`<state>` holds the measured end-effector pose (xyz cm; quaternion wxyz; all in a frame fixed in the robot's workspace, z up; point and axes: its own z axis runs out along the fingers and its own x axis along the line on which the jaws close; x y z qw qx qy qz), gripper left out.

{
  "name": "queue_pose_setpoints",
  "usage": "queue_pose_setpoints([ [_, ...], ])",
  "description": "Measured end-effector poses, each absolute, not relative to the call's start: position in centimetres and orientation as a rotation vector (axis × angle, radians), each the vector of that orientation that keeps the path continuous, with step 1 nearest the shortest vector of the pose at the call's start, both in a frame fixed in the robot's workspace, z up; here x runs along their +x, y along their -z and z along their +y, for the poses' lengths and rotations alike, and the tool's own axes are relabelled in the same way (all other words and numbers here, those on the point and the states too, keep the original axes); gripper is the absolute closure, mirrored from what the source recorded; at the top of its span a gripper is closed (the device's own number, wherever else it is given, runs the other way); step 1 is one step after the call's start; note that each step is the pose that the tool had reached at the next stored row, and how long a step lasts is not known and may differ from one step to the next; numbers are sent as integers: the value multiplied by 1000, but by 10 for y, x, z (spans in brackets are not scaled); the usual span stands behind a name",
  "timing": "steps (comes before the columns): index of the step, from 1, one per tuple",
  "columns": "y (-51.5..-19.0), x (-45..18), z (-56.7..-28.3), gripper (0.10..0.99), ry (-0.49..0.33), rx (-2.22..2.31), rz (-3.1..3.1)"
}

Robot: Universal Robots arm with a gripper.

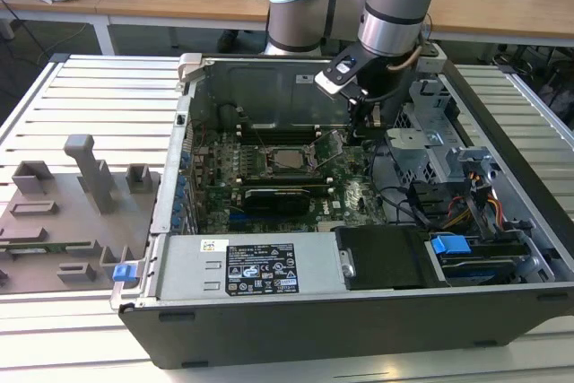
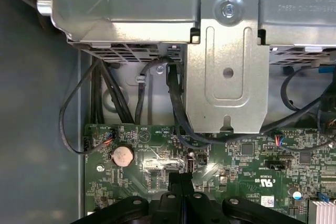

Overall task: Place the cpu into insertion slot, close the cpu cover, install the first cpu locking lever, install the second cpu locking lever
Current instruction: 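Close the cpu cover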

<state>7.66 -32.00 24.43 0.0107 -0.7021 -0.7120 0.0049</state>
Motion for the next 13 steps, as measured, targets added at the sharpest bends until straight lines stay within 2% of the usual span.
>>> queue_pose_setpoints([
  [13, -241, 53, -320, 980, -8, -2194, -2225],
])
